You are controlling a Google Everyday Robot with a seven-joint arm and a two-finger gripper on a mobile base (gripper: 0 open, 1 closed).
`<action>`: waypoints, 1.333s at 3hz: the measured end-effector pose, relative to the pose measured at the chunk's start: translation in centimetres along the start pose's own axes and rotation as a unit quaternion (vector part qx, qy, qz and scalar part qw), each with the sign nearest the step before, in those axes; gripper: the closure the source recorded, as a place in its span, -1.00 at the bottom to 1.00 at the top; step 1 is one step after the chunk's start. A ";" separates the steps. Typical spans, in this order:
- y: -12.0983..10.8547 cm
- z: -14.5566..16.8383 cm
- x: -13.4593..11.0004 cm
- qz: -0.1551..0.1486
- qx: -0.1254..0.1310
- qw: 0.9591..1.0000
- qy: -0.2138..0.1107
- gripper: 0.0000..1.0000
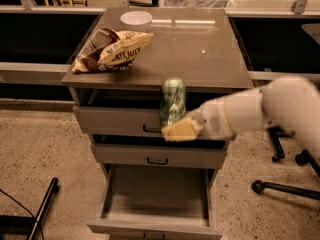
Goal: Pick green can from bottom drawer and place on counter
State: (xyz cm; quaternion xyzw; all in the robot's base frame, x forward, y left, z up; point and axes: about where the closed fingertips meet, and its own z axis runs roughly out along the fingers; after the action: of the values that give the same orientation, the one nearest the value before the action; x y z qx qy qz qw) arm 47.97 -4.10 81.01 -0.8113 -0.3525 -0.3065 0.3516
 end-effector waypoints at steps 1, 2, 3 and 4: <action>2.3 -2.8 5.2 0.042 -0.023 0.999 0.002 1.00; 6.5 -3.6 7.6 0.120 -0.065 0.990 -0.042 1.00; 10.4 -4.0 11.0 0.183 -0.116 0.974 -0.065 1.00; 14.0 -3.3 12.8 0.206 -0.143 0.962 -0.103 0.68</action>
Offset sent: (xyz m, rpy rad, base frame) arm 0.2135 -0.0761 0.1421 -0.0245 0.3120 -0.4542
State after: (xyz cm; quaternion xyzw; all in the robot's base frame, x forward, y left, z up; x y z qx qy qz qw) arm 65.34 -9.20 87.50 -0.9355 -0.1641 -0.1893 0.2492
